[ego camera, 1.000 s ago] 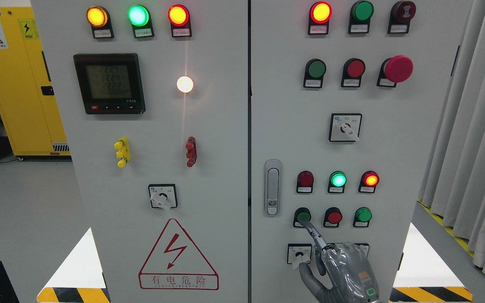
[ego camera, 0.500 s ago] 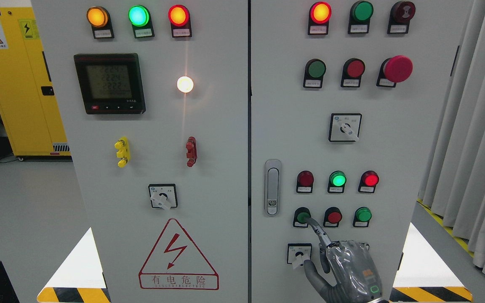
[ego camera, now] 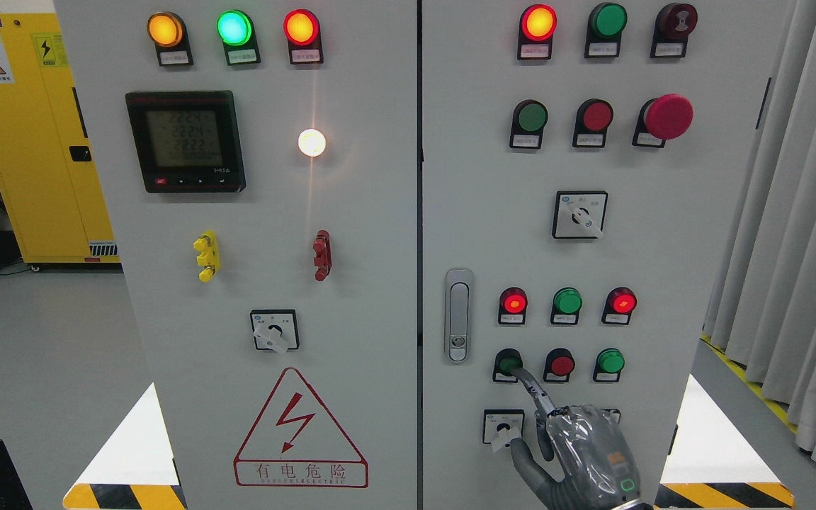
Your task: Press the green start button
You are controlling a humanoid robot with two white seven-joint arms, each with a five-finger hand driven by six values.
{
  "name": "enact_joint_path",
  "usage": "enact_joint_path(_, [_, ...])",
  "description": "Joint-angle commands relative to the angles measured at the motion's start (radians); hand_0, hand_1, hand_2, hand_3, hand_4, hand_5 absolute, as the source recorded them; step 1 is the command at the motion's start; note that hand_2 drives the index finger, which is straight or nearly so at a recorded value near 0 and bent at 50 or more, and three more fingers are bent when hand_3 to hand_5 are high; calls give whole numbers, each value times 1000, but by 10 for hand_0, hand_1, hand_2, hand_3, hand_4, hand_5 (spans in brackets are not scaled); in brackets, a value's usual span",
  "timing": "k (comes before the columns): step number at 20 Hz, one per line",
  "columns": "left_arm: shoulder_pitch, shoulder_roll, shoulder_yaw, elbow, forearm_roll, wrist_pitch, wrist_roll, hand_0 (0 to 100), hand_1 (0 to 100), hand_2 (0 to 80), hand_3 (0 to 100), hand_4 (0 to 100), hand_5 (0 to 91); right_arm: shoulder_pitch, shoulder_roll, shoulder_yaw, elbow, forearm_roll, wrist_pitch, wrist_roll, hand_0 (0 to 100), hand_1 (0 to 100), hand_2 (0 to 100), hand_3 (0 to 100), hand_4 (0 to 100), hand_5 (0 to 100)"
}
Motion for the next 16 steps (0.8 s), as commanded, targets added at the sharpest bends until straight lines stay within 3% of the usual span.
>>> enact_joint_path(1, [0, 0, 0, 0, 0, -1, 0, 120, 556, 0, 0, 0, 0, -5, 12, 19, 9, -1, 5, 3, 625, 863, 0, 959, 1000, 979])
enact_joint_path(9, [0, 0, 0, 0, 0, -1, 0, 120, 556, 0, 0, 0, 0, 22, 15, 25, -96, -27, -2, -16, 612, 857, 0, 958, 1000, 979])
enact_joint_path(14, [0, 0, 0, 0, 0, -1, 0, 120, 556, 0, 0, 0, 0, 50, 17, 70, -147, -73, -11, -101, 608, 842, 0, 954, 1000, 976])
enact_joint_path(16, [0, 0, 0, 0, 0, -1, 0, 120, 556, 0, 0, 0, 0, 61, 17, 73, -150, -122, -33, -109, 614, 832, 0, 952, 1000, 972])
